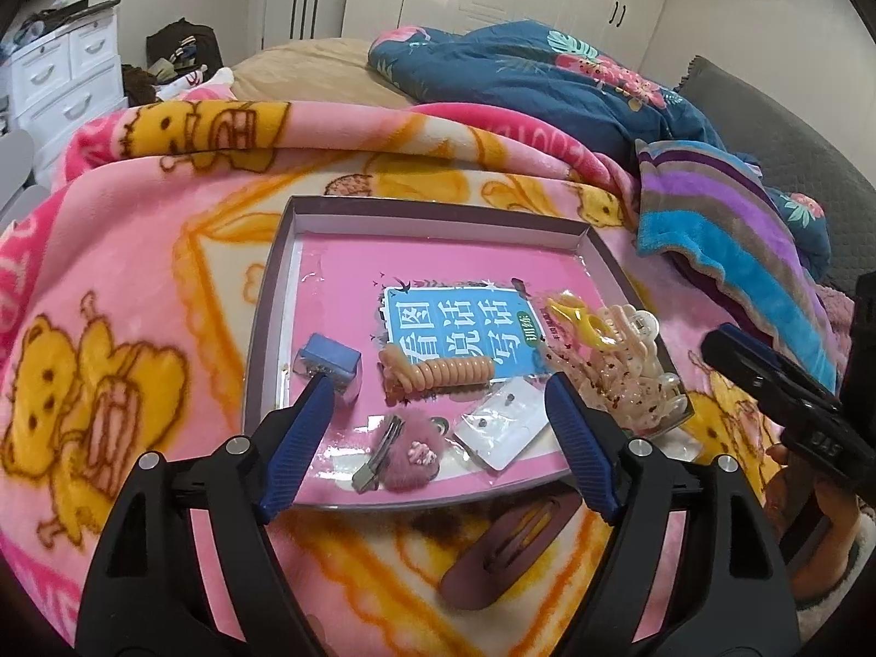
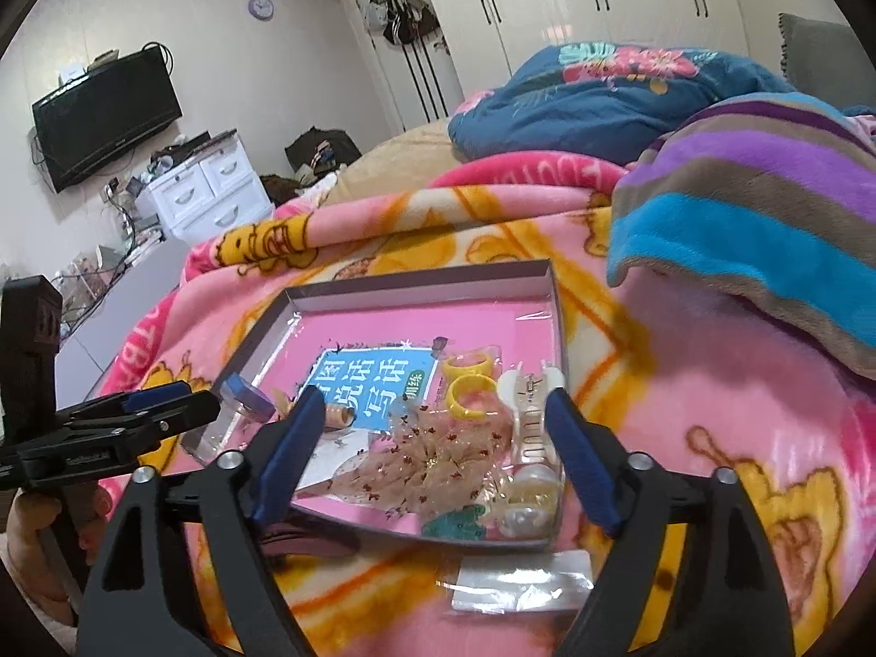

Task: Organize jewelry
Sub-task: 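Open the left tool to drop the hair tie while the right releases the ring bag, then move the left tool to the brown hair clip while the right nears the clear bag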

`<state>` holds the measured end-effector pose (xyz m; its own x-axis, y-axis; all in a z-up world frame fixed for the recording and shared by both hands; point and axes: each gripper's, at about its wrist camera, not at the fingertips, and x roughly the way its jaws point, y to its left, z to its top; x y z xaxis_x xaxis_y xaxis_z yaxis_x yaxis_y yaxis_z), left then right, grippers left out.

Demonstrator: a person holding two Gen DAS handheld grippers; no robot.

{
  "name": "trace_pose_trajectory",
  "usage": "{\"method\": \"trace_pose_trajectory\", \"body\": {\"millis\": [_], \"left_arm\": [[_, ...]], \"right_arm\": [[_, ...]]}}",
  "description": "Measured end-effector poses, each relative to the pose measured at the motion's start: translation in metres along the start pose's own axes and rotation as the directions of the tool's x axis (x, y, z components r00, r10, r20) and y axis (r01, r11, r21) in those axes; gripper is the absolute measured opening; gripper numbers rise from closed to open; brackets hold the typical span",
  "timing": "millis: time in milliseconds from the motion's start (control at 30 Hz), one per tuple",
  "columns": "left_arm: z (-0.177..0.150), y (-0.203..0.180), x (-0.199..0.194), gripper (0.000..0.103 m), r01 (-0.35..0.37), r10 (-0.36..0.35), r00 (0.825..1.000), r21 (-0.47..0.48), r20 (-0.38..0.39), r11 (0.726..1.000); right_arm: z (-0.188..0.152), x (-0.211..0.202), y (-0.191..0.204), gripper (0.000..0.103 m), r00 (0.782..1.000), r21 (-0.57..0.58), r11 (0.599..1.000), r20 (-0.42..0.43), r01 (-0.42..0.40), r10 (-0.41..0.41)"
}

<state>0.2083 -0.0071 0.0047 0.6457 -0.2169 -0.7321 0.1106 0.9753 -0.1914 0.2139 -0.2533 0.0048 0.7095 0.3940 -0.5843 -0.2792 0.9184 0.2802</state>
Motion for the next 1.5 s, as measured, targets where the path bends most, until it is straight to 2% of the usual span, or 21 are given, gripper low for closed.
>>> {"method": "trace_pose_trajectory", "body": {"millis": [233,500,833,1500], "left_arm": [[-0.003,-0.002,-0.014,0.079,-0.005,0.005,1.0,0.002,0.016,1.0],[-0.008,-0.005,-0.033,0.093,-0.015,0.014,0.999,0.011,0.042,1.0],[-0.021,-0.002,-0.052,0.093,-0.015,0.015,0.998,0.006,0.057,1.0],[-0.059,-0.015,-0.04,0.093,-0.023,0.026,0.999,0.071,-0.033,0.997]], "right_arm": [[-0.002,-0.027,0.002,0.094,0.999,0.001,1.0,0.043,-0.003,0.003],[-0.006,-0.049,0.009,0.096,0.998,-0.021,1.0,0.059,-0.007,0.009],[-0.018,-0.065,0.013,0.097,0.999,-0.052,0.999,0.046,0.005,-0.003],[-0.054,-0.066,0.007,0.098,0.998,-0.076,0.997,-0.051,0.025,-0.028]]}}
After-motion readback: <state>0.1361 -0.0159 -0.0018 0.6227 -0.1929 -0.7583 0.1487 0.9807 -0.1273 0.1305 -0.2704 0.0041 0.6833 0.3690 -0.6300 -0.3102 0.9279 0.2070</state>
